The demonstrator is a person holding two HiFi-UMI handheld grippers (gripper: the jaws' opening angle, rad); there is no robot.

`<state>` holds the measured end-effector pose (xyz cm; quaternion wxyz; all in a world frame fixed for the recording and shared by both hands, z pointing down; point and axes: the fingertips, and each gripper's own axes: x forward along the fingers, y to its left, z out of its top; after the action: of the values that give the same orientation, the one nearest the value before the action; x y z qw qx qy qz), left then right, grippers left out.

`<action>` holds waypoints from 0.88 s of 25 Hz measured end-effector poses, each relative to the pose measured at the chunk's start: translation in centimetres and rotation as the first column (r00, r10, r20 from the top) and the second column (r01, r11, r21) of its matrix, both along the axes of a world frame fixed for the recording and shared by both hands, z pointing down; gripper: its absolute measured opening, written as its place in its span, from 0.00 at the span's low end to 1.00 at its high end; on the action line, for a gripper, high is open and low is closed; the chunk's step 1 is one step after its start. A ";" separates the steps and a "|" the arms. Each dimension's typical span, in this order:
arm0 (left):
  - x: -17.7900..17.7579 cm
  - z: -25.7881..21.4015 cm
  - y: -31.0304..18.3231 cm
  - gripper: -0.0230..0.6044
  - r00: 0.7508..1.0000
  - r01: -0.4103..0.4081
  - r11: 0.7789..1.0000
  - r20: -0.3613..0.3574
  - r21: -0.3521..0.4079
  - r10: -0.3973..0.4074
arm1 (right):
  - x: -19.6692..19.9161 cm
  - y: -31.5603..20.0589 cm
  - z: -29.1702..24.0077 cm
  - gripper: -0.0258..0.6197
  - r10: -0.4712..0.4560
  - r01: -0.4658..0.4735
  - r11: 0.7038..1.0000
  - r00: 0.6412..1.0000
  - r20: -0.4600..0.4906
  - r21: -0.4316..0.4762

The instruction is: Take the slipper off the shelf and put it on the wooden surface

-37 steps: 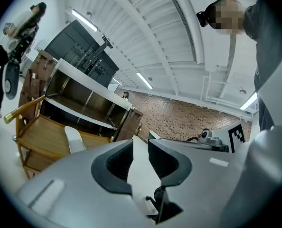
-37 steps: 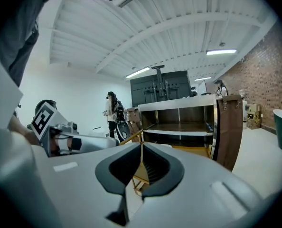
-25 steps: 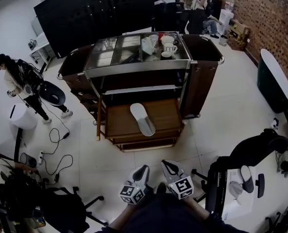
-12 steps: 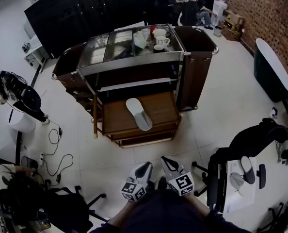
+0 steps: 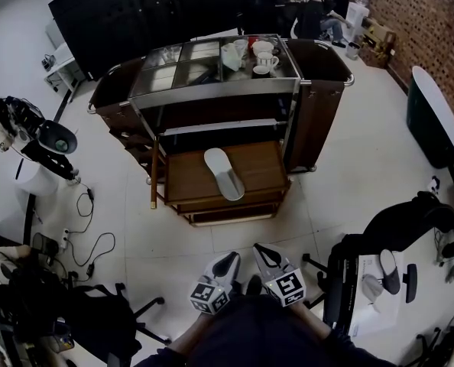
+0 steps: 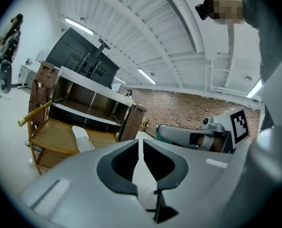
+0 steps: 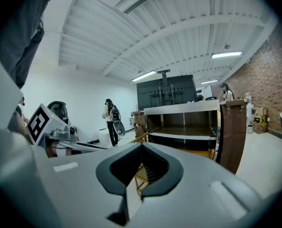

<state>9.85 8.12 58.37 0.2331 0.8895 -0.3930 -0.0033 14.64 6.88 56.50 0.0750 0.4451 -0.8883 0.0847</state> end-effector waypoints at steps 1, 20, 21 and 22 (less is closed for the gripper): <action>0.1 0.2 0.1 0.11 1.000 -0.002 1.000 -0.001 0.003 0.002 | 0.0 0.1 0.0 0.04 -0.002 0.002 1.000 1.000 -0.002 0.001; 1.0 -1.3 -0.5 0.11 0.999 -0.048 0.998 -0.007 0.038 0.048 | 0.6 -0.2 -0.7 0.04 -0.012 0.012 1.000 1.000 0.015 0.010; 1.1 -1.4 -0.5 0.11 0.999 -0.051 0.998 -0.006 0.039 0.051 | 0.6 -0.2 -0.5 0.04 -0.022 0.022 1.000 1.000 0.016 0.007; 1.2 -1.5 -0.5 0.11 0.998 -0.057 0.997 -0.005 0.042 0.057 | 0.5 -0.3 -0.5 0.04 -0.033 0.033 0.999 0.999 0.016 0.006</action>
<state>11.05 7.60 56.85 0.2155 0.9050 -0.3666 -0.0078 15.14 6.59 56.04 0.0682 0.4299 -0.8963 0.0845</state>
